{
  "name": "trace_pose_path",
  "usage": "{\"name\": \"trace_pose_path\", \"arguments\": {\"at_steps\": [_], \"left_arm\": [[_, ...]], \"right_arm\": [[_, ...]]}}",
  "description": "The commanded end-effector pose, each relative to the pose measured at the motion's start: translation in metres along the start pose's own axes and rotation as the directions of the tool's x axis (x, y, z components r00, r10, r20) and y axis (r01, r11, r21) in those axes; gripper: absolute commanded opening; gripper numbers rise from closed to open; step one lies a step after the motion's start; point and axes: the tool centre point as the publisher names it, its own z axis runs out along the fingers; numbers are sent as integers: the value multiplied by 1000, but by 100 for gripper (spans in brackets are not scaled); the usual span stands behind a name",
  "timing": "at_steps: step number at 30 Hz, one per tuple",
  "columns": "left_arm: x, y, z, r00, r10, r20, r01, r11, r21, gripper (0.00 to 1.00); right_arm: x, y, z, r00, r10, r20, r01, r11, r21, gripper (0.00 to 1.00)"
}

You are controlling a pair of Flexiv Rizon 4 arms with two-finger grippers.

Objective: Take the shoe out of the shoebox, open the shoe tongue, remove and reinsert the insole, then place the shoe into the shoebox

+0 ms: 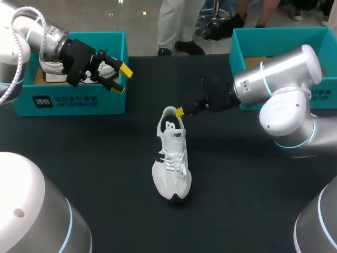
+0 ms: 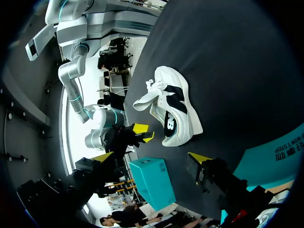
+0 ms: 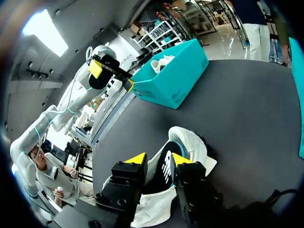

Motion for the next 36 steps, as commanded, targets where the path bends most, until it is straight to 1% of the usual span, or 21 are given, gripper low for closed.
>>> {"name": "trace_pose_path", "arguments": {"at_steps": [1, 2, 6, 19, 20, 21, 22, 23, 24, 25, 26, 28, 29, 36], "left_arm": [[0, 0, 0, 1000, 1, -1, -1, 1000, 1, 100], [0, 0, 0, 1000, 1, -1, -1, 1000, 1, 100], [0, 0, 0, 1000, 1, -1, -1, 1000, 1, 100], [0, 0, 0, 1000, 1, -1, -1, 1000, 1, 100], [0, 0, 0, 1000, 1, -1, -1, 1000, 1, 100], [0, 0, 0, 1000, 1, -1, -1, 1000, 1, 100], [0, 0, 0, 1000, 1, -1, -1, 1000, 1, 100], [0, 0, 0, 1000, 1, -1, -1, 1000, 1, 100], [0, 0, 0, 1000, 1, -1, -1, 1000, 1, 100], [0, 0, 0, 1000, 1, -1, -1, 1000, 1, 100], [0, 0, 0, 1000, 1, -1, -1, 1000, 1, 100], [0, 0, 0, 1000, 1, -1, -1, 1000, 1, 100], [0, 0, 0, 1000, 1, -1, -1, 1000, 1, 100], [0, 0, 0, 1000, 1, -1, -1, 1000, 1, 100]], "right_arm": [[6, 0, 0, 995, 20, 95, -18, 1000, -20, 0], [6, 1, -1, 993, 23, 112, -20, 1000, -23, 0], [6, 2, -5, 975, 24, 220, -33, 999, 35, 0], [6, 2, -5, 975, 24, 220, -33, 999, 35, 0], [6, 3, -5, 972, 37, 234, -41, 999, 11, 0], [6, 5, -5, 956, 128, 264, -124, 992, -32, 0], [5, 5, -4, 918, 164, 362, -162, 986, -36, 0], [7, 6, -4, 914, 181, 364, -174, 983, -53, 0], [7, 6, -3, 873, 227, 430, -224, 973, -59, 0], [7, 6, -2, 858, 230, 459, -227, 972, -63, 0], [7, 5, 0, 827, 266, 495, -264, 962, -75, 0], [7, 3, 3, 797, 287, 531, -291, 953, -79, 0], [8, 1, 5, 771, 302, 560, -315, 946, -78, 0], [14, -2, 8, 663, 265, 700, -345, 938, -29, 0]]}}
